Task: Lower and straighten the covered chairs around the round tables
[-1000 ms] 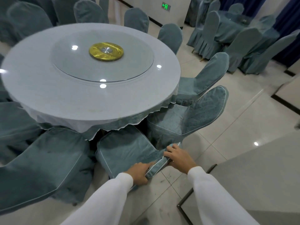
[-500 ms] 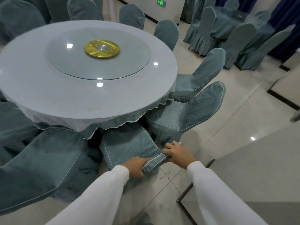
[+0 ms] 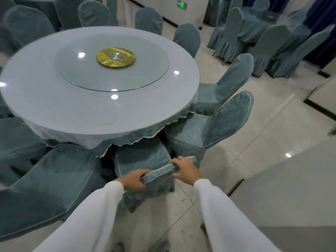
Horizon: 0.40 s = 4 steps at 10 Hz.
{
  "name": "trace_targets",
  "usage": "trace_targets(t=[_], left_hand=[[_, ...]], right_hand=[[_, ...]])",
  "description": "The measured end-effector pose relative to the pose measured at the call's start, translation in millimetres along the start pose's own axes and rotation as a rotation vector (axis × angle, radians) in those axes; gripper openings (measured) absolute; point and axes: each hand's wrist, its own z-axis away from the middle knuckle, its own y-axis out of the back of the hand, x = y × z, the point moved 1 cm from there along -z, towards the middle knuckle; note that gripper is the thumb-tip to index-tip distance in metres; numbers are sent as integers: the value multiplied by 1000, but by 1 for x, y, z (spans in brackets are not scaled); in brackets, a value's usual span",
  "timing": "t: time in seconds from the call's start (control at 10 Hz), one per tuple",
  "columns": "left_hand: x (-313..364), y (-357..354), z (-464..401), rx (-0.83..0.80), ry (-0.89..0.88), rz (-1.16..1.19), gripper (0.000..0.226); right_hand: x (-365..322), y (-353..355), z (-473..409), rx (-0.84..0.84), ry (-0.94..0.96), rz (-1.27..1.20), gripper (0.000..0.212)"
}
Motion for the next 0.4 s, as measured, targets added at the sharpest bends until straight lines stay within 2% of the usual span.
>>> trace_targets(t=[0.1, 0.2, 0.3, 0.4], left_hand=[[-13, 11, 8, -14, -3, 54, 57], [-22, 27, 15, -19, -9, 69, 50], [-37, 50, 25, 76, -71, 33, 35], [-53, 76, 35, 200, -127, 57, 13]], right_hand=[[-9, 8, 8, -26, -48, -158, 76], [-24, 13, 15, 8, -134, -303, 70], [-44, 11, 19, 94, -173, -328, 37], [-69, 5, 18, 177, -205, -342, 22]])
